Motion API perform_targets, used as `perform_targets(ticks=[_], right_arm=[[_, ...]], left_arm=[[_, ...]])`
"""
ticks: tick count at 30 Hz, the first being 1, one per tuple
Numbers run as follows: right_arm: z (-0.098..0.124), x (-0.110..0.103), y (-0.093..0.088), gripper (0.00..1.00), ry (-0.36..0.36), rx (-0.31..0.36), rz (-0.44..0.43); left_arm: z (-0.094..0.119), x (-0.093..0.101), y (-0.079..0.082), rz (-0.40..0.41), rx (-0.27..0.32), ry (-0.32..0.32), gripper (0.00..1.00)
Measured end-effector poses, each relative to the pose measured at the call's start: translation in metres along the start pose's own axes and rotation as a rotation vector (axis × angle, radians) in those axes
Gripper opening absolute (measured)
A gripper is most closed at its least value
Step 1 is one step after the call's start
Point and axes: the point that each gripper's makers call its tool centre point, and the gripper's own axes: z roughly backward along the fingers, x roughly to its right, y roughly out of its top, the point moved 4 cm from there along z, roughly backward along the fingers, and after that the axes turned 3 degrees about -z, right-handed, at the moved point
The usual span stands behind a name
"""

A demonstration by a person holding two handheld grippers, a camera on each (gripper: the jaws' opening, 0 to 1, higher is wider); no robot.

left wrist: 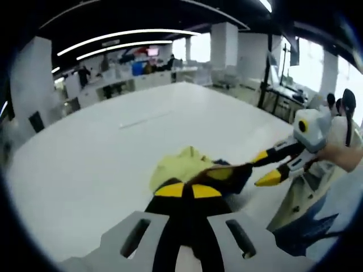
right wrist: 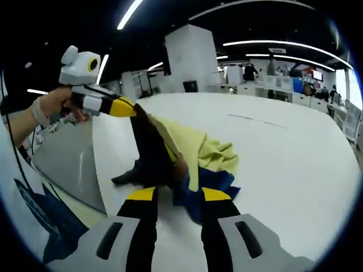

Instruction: Fold the garment on the visible template until the final outline fits inside the template.

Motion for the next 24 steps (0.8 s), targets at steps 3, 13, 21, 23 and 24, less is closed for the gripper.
perform_targets(ticks=[3,13,21,23,24], right_arm=[[-0.005,0.002,-0.002,0.22,0.000,0.005,-0.017],[-0.018,-0.007,-0.015,0.16,0.021,-0.041,0.034],[-0.026,-0.012,-0.022,0.14,0.018,-0.061,0.088],[-0.028,-0.013,-0.024,0.13,0.012,-0.062,0.102],[-0.028,-0.013,-0.024,0.13,0.009,-0.061,0.111]], left_arm=[[0.001,-0.002,0.000,0.005,0.002,-0.002,0.00],[0.007,-0.008,0.004,-0.003,0.014,0.010,0.00],[0.012,-0.012,0.005,0.001,0.024,0.017,0.00],[0.015,-0.012,0.006,0.000,0.029,0.020,0.00],[0.016,-0.012,0.006,0.001,0.031,0.021,0.00]])
